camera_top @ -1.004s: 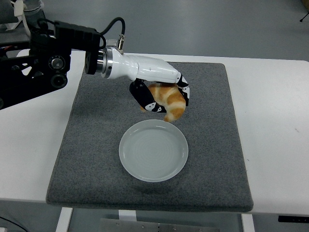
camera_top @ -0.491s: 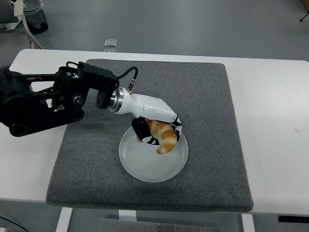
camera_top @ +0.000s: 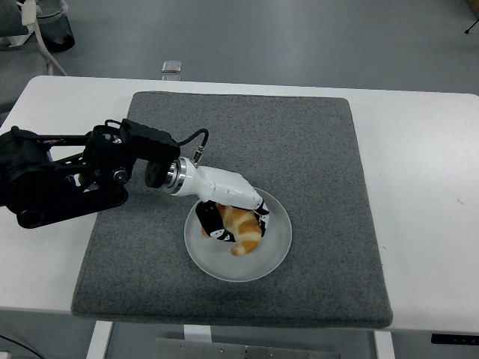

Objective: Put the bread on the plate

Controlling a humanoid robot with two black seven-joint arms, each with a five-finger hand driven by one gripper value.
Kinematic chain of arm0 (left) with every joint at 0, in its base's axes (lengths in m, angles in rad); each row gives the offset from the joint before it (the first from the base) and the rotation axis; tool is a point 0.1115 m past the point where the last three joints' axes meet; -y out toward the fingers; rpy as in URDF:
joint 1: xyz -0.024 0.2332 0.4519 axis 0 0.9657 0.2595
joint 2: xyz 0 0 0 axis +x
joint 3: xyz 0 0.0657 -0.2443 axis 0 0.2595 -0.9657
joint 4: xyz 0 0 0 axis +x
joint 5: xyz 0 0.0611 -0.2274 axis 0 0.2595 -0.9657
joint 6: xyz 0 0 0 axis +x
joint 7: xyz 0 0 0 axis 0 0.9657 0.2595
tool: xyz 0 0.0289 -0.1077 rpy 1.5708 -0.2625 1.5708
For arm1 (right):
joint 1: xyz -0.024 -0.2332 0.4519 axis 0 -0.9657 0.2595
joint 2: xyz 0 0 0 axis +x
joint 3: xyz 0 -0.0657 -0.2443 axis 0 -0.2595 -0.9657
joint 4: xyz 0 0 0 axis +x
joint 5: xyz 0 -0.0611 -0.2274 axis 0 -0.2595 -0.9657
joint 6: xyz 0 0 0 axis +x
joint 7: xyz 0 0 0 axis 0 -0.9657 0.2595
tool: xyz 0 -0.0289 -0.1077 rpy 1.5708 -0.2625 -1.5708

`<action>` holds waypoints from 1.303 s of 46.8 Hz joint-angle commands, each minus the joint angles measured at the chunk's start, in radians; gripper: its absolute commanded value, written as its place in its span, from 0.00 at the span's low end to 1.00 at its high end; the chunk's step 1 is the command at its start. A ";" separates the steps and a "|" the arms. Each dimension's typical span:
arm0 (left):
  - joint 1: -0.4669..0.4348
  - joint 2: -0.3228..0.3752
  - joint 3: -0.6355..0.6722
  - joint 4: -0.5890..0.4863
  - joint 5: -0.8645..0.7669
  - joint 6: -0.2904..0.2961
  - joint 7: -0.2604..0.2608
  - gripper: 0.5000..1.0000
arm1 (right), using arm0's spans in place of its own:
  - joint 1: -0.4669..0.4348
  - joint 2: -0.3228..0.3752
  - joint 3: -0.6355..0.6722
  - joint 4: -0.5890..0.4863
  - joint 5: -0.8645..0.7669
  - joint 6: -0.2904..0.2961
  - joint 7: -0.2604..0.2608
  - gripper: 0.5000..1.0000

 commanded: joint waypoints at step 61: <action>0.030 0.000 0.000 0.021 0.011 0.001 0.000 0.55 | 0.000 0.000 0.000 0.000 0.000 0.000 0.000 0.86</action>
